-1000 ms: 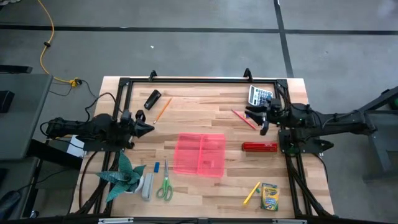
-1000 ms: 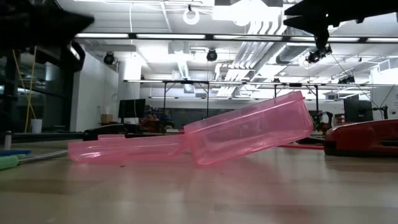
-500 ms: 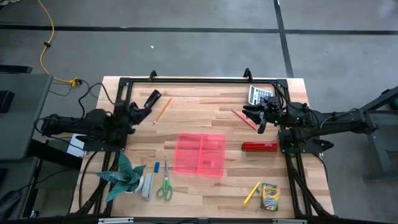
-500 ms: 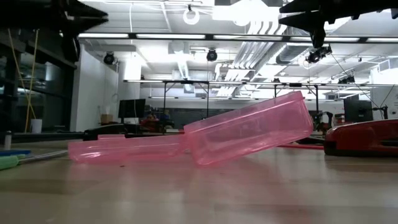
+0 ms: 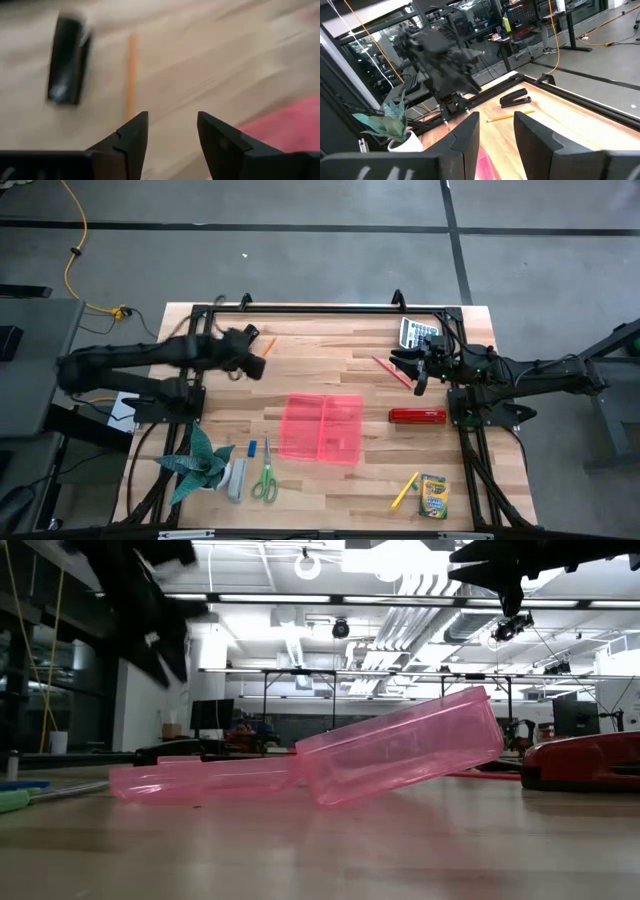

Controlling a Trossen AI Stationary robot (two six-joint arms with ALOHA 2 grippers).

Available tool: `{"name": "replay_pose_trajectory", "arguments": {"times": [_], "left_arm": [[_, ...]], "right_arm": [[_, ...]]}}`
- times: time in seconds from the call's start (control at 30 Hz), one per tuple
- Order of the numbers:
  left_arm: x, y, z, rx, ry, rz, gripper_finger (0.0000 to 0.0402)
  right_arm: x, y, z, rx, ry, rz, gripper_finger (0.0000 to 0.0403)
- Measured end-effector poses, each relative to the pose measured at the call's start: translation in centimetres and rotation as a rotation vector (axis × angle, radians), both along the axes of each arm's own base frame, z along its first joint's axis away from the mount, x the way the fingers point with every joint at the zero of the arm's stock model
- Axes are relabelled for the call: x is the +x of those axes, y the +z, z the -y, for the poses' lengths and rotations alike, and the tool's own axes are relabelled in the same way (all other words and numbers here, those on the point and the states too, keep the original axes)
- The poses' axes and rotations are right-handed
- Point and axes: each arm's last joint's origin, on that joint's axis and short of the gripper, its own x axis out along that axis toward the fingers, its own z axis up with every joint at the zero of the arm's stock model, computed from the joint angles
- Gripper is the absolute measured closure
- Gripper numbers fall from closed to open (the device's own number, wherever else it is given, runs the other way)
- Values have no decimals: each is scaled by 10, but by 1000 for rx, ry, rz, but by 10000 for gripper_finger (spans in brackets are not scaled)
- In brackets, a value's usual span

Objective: Pack school essentials
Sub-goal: Put the yellow pencil into the pink supply box

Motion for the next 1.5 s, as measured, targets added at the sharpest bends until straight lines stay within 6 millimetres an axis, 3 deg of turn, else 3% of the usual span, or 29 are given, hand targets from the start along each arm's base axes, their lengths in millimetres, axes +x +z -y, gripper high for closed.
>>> {"name": "replay_pose_trajectory", "arguments": {"times": [0.13,0.33,0.67,0.8,1.03,1.2,1.4,1.5], "left_arm": [[11,-34,-32,-238,76,-99,238],[18,-72,-61,-317,146,-192,238],[25,-101,-72,-351,135,-279,241],[26,-107,-72,-365,115,-304,269],[26,-106,-72,-373,49,-293,384],[23,-97,-69,-366,7,-272,392],[27,-52,-59,-238,-58,-104,399],[31,-20,-45,-124,-91,80,400]], "right_arm": [[0,-1,0,0,8,-7,289],[0,-4,0,2,10,-45,289],[0,-5,0,8,12,-46,289],[0,-5,0,8,12,-46,289],[0,-5,0,8,12,-46,289],[0,-5,0,8,12,-46,289],[0,-5,0,9,12,-46,289],[0,-4,0,9,12,-44,289]]}}
